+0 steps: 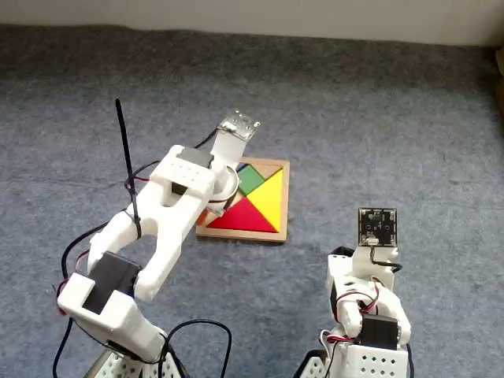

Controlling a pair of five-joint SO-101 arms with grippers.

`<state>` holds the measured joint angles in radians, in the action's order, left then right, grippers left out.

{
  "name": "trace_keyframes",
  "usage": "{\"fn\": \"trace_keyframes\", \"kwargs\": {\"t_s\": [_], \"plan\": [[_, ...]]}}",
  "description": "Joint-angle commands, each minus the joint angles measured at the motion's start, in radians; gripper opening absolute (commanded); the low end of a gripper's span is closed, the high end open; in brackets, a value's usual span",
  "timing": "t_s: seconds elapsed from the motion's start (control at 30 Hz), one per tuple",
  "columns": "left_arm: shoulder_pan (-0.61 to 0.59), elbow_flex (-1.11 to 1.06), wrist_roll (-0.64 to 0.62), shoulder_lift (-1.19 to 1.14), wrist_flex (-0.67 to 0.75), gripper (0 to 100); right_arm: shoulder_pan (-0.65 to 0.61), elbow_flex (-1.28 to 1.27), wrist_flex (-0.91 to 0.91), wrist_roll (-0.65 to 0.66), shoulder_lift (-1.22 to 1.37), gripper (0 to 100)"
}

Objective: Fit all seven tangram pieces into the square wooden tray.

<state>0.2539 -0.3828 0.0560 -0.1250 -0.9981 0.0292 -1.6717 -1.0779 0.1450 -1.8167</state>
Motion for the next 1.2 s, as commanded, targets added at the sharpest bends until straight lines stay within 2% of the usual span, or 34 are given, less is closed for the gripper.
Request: {"fn": "trace_keyframes", "kwargs": {"t_s": [0.0, 0.13, 0.33, 0.87, 1.17], "plan": [[0.027, 0.028, -0.008, 0.004, 0.021, 4, 0.013, -0.105, -0.002, -0.005, -0.008, 1.1], [0.035, 0.051, -0.011, -0.007, 0.017, 8, 0.013, -0.105, -0.002, -0.005, -0.008, 1.1], [0.022, 0.050, -0.012, -0.008, 0.021, 19, 0.013, -0.105, -0.002, -0.005, -0.008, 1.1], [-0.148, 0.061, -0.014, 0.004, 0.021, 19, 0.013, -0.105, -0.002, -0.005, -0.008, 1.1], [-0.151, 0.059, -0.014, 0.005, 0.015, 19, 0.013, -0.105, -0.001, -0.005, -0.008, 1.1]]}}
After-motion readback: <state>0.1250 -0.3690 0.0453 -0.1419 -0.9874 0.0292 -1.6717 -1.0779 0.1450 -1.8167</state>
